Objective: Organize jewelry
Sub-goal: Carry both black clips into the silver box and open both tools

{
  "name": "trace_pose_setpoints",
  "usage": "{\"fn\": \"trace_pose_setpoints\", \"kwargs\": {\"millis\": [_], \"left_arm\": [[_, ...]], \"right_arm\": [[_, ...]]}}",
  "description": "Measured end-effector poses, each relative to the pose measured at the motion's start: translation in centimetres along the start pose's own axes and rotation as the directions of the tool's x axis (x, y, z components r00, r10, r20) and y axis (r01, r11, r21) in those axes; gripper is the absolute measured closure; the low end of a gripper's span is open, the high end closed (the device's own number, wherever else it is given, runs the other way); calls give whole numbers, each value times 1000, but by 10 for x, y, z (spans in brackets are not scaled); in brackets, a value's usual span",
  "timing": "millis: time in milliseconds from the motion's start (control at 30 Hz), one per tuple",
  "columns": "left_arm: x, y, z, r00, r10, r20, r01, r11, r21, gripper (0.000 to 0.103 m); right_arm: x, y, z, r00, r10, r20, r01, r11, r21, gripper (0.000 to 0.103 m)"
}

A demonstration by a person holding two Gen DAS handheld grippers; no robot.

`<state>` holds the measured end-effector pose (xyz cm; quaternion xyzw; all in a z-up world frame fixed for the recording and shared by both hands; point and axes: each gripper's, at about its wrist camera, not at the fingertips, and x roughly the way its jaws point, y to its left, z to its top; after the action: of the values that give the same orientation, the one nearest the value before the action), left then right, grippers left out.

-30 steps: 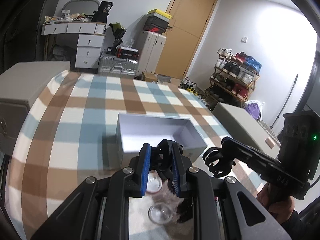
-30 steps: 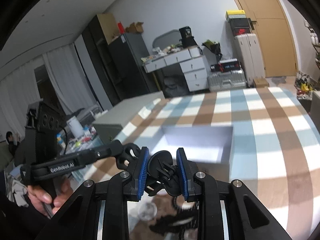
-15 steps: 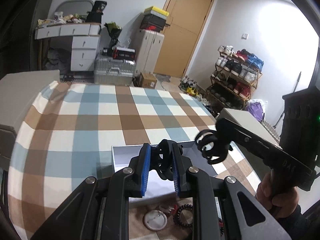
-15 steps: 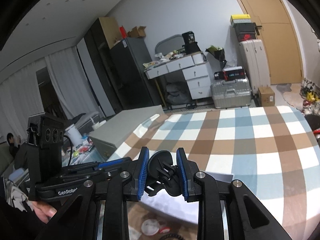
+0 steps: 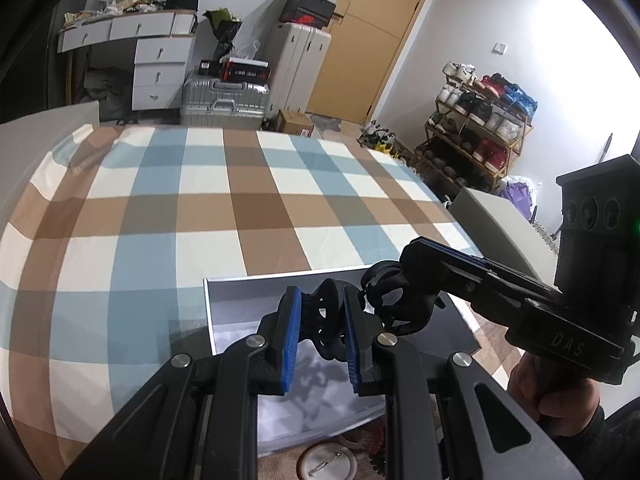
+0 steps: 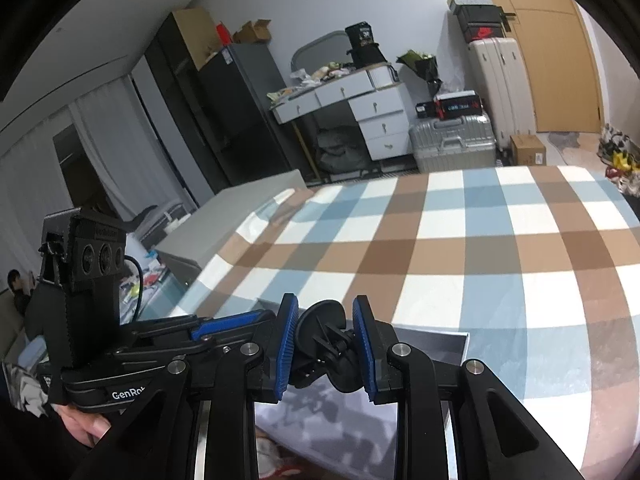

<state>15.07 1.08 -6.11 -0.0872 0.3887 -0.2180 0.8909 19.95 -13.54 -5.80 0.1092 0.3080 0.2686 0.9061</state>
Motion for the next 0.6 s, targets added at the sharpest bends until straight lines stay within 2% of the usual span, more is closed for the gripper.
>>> {"fn": "trace_pose_setpoints", "kwargs": {"millis": [233,467,533,567,600], "left_arm": [[8,3,0,999,6,-34,-7,1000,-7,88],[9,6,0,999,12,-33,-13,1000,-15,88],[9,6,1,999,6,-41,-7,1000,-16,85],[9,5,1,999,1,-43,-1,1000,-14,84],[7,3,1,999,10,-43,-10,1000,-5,79]], "right_arm": [[11,-6,-3,999,-11,-40,12,1000,19,76],[21,-6,-4,997,-23,-71,24,1000,10,75],[21,-6,-4,997,-22,-69,23,1000,16,73],[20,-7,-4,998,-14,-69,16,1000,24,71],[19,-8,-4,998,-13,-66,15,999,30,57]]}}
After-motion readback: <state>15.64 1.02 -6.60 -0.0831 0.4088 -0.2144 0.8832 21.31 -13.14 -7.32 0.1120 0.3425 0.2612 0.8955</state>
